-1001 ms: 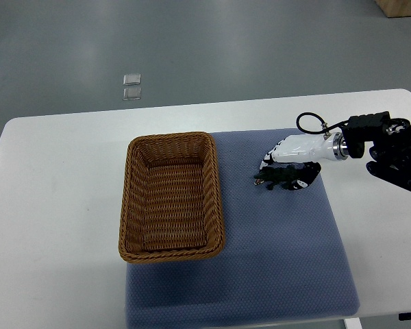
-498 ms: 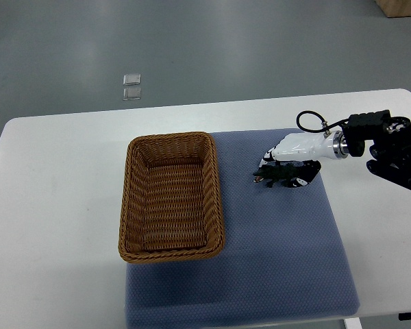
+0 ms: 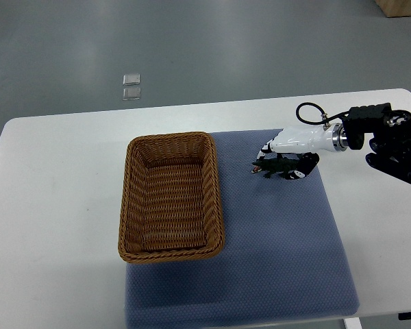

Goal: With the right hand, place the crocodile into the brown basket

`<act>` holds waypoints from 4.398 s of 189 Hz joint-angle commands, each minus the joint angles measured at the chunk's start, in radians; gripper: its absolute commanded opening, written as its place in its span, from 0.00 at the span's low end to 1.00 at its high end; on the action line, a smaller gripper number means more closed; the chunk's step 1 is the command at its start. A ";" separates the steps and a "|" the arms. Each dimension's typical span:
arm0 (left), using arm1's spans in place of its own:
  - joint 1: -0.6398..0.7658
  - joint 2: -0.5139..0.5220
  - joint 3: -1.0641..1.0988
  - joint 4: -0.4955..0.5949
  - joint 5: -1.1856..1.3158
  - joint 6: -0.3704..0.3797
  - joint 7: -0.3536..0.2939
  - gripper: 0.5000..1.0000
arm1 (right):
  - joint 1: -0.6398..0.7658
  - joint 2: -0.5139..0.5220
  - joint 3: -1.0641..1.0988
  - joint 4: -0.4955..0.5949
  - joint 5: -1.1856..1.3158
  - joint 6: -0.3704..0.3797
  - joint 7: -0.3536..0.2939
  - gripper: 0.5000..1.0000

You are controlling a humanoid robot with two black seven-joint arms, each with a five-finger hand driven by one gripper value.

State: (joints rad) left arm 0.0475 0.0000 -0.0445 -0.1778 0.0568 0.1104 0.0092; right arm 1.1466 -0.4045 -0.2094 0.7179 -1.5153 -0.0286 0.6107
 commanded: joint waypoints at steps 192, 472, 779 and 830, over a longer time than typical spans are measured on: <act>0.000 0.000 0.000 0.000 0.000 0.000 0.000 1.00 | 0.137 0.010 0.004 0.023 0.003 -0.060 0.000 0.00; 0.000 0.000 0.000 0.000 0.000 0.000 0.000 1.00 | 0.246 0.334 -0.033 0.106 -0.040 -0.172 0.000 0.18; 0.000 0.000 0.002 0.001 0.000 0.000 0.000 1.00 | -0.034 0.042 0.441 0.081 0.558 0.113 0.000 0.85; 0.000 0.000 0.002 0.000 0.000 0.000 0.000 1.00 | -0.090 -0.048 0.438 0.071 0.998 0.239 -0.166 0.86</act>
State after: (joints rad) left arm 0.0476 0.0000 -0.0429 -0.1772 0.0568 0.1105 0.0091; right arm 1.0816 -0.4202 0.2303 0.7966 -0.6910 0.1513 0.5179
